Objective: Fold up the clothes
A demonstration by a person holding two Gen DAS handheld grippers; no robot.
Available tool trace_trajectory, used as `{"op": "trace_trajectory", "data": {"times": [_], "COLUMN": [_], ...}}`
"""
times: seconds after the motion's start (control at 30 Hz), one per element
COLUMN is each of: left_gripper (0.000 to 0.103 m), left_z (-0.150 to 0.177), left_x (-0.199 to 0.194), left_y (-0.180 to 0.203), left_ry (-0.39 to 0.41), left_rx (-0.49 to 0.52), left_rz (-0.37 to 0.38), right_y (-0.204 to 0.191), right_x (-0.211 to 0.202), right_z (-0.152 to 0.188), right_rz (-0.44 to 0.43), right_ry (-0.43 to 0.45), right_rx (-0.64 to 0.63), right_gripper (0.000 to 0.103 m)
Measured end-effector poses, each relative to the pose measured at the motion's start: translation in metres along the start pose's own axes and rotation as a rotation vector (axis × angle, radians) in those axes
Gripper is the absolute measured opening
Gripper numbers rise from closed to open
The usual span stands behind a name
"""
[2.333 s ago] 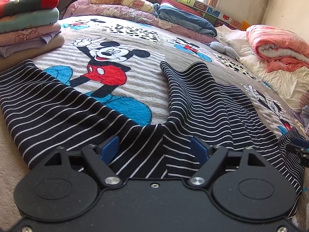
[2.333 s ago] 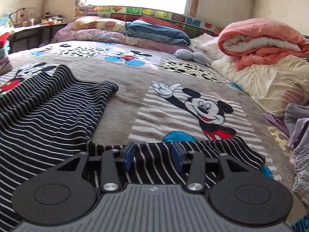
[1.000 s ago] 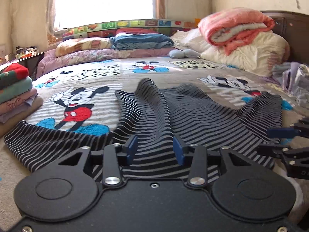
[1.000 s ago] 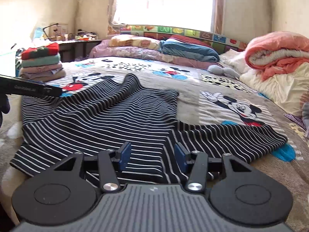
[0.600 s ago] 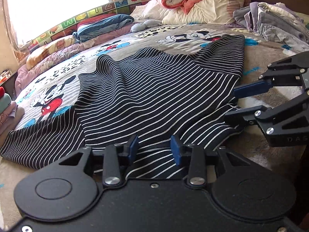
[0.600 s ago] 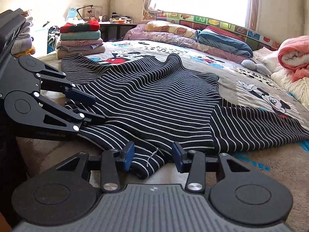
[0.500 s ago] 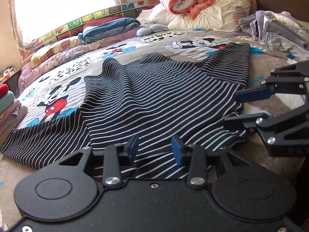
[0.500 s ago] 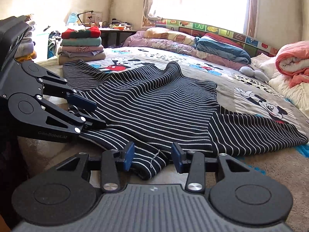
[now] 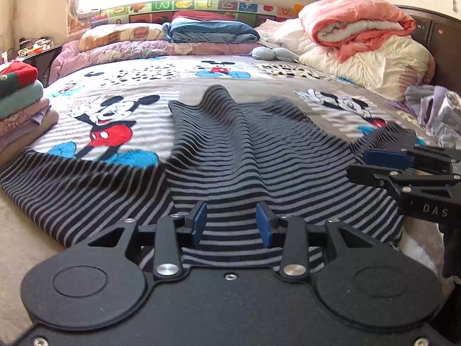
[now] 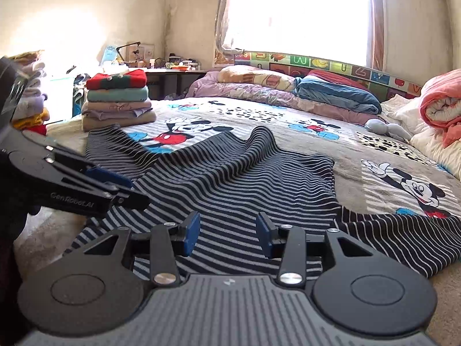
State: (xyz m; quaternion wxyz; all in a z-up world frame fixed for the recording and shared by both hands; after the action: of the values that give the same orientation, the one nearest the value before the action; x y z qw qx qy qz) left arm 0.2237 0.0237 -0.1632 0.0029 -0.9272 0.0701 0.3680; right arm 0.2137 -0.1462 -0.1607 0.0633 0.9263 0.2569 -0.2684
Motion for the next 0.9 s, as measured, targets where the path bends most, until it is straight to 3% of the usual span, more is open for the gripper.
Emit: {"op": "trace_trajectory", "data": {"times": [0.23,0.37,0.57,0.77,0.9], "left_gripper": [0.036,0.036,0.036,0.036,0.036], "left_z": [-0.086,-0.118,-0.141,-0.150,-0.141], "left_x": [0.018,0.053,0.111,0.148,0.169], "left_y": [-0.038,-0.054,-0.066,-0.062,-0.068], "left_ry": [0.032,0.025,-0.015,-0.056,-0.103], "left_rx": [-0.079,-0.099,-0.127,-0.013,0.003], "left_rz": [-0.060,-0.070,-0.065,-0.120,-0.120], "right_y": [0.078,0.105,0.133,0.162,0.166], "right_x": [0.028,0.065,0.126,0.164,0.181], "right_z": [-0.063,-0.083,-0.088,-0.089,-0.080], "right_rz": [-0.051,-0.078,-0.082,-0.074,-0.081], "right_ry": [0.096,0.058,-0.021,-0.061,-0.088], "right_rx": [0.225,0.266,0.275,0.320,0.326], "right_gripper": [0.052,0.053,0.053,0.053,0.053]}}
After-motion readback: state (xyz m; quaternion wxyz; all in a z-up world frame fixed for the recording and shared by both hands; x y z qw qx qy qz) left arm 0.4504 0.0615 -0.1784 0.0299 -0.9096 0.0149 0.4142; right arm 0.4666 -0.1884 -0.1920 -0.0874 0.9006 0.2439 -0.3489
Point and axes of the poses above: each gripper's, at about its wrist camera, not at the fingertips, and x roughly the way its jaws point, y to its right, z to its underside, the point moved 7 cm from there along x, roughly the way its jaws point, and after that the axes turned 9 degrees about -y, right-handed, at the moved point
